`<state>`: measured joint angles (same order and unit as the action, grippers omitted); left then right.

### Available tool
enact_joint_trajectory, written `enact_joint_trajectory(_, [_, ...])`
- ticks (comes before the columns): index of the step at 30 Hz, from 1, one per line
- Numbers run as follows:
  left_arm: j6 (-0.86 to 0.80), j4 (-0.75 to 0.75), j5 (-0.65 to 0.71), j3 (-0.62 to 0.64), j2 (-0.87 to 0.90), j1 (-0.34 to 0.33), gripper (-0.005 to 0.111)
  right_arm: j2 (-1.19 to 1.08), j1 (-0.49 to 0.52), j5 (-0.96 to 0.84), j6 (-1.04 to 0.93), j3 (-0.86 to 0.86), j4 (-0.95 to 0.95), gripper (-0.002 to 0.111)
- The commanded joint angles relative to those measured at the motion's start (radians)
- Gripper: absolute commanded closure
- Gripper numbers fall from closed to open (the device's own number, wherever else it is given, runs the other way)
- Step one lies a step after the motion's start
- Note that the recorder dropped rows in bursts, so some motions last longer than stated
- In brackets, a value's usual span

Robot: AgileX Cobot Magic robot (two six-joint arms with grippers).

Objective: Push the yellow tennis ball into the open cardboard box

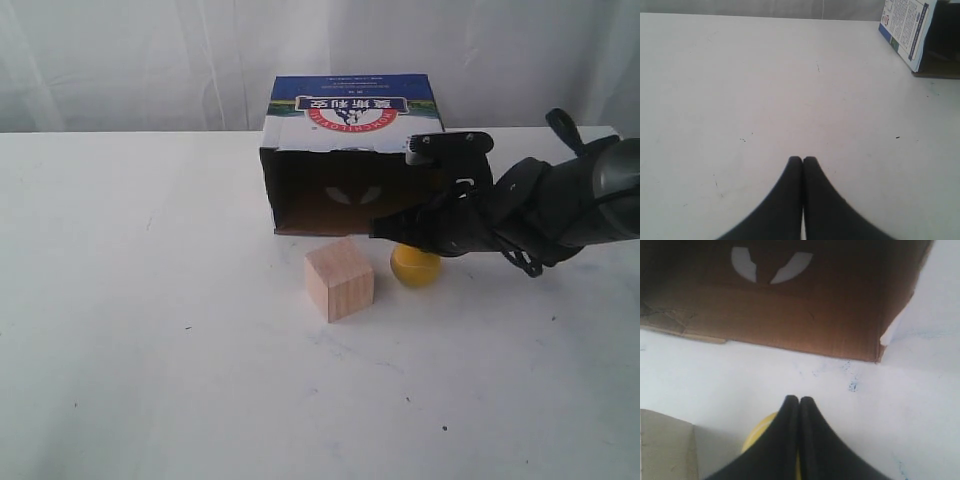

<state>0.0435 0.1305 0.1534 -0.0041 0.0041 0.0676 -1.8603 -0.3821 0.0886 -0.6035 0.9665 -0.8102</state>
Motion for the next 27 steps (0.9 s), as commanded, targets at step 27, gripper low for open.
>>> enact_joint_trajectory(27, [0.001, 0.002, -0.004, 0.004, -0.004, 0.004, 0.107, -0.047, -0.006, -0.079, -0.071, 0.039, 0.0, 0.108])
